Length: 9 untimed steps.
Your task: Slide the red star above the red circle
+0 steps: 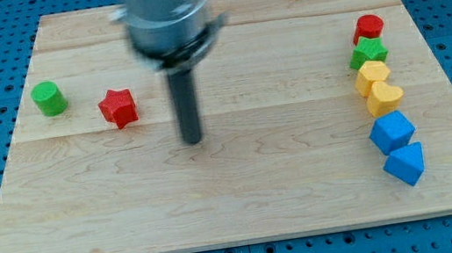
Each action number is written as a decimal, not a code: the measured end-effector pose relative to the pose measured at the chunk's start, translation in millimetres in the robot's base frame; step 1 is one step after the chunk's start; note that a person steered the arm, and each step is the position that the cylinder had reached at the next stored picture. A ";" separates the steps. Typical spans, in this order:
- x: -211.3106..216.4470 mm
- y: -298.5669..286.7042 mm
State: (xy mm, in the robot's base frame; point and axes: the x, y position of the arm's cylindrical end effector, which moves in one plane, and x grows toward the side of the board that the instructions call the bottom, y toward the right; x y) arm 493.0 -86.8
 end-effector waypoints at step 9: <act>-104.3 15.5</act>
State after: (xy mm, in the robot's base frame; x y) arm 388.7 -71.3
